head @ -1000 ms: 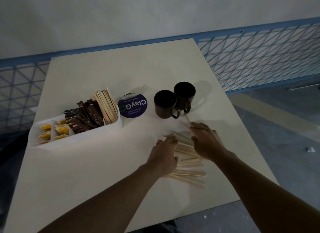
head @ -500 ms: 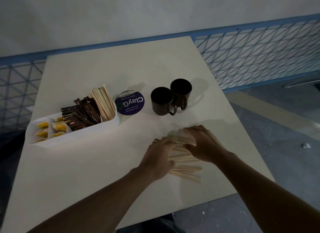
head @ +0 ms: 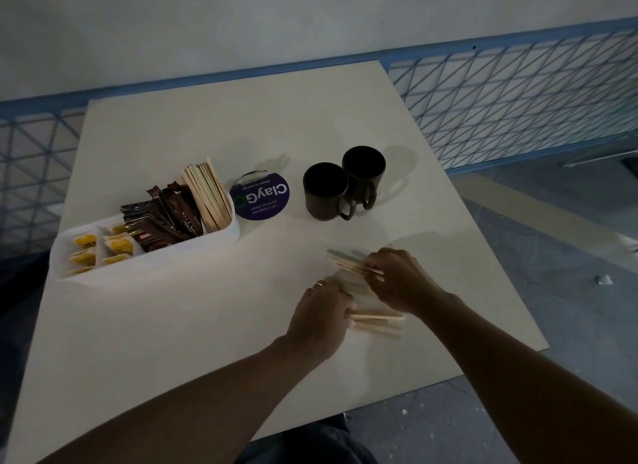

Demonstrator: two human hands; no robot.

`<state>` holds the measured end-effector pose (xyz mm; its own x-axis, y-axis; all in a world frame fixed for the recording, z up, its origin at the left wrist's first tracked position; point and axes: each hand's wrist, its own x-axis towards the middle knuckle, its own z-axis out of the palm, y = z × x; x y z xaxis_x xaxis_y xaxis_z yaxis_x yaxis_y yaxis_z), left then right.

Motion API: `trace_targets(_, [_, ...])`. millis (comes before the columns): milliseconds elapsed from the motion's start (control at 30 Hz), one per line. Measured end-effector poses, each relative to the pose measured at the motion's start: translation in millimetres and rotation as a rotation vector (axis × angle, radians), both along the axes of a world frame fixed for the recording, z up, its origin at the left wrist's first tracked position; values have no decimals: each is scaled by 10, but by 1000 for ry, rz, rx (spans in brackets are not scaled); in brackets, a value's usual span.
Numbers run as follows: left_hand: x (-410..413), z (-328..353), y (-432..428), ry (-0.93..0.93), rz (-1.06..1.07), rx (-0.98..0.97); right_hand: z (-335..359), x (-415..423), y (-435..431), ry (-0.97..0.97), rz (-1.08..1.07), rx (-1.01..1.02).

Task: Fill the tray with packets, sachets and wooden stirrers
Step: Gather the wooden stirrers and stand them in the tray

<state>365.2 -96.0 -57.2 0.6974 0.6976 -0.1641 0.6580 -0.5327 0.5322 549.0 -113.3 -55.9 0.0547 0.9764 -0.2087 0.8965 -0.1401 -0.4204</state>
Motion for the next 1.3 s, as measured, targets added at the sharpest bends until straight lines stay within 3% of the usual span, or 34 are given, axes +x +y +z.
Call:
trace_targets(533, [46, 37, 38, 68, -59, 54, 87, -27, 122, 2, -27, -62])
trace_targets(900, [120, 144, 18, 239, -61, 36, 0, 42, 116, 43, -59, 40])
trace_targets(1300, [57, 99, 63, 272, 8, -31, 77, -67, 143, 106, -55, 160])
